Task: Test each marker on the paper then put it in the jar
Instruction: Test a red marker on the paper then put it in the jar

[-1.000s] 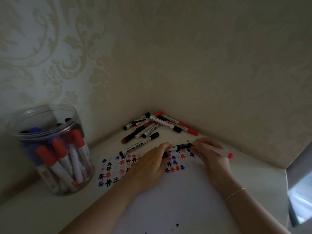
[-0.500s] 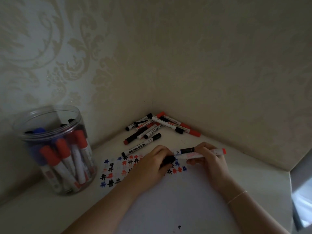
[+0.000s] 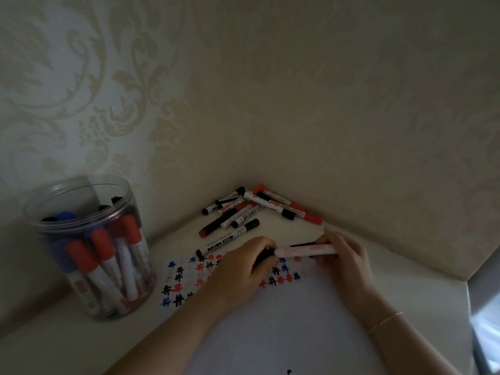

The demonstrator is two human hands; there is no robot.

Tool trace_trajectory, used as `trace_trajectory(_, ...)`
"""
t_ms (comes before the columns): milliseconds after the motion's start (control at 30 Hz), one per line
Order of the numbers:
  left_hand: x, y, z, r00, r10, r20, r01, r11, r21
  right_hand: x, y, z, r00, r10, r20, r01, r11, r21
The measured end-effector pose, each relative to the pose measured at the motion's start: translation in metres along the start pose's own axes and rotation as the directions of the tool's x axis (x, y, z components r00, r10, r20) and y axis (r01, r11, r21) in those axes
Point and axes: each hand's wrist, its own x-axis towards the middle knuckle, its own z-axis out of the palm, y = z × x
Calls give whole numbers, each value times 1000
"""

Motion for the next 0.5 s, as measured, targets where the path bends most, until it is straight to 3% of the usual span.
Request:
trace_trajectory(100,1,0,-1,997,-72,27,73,997,-39,-2,7,8,993,-111,33,115,930,-348)
trace_trajectory(200,5,1,-3,990,-137,45,139,989,-57,-2,10,14,981,-179,76,192,834,-517)
trace_trajectory(367,6,4,-6,981,-193,21,194,977,-84,1,13,20,987,-145,74,163,853,-496)
trace_trajectory(500,17,27,-31,972,-229,-53,221,967,-125,4,-11,35,993,-101,57,114,936,-334)
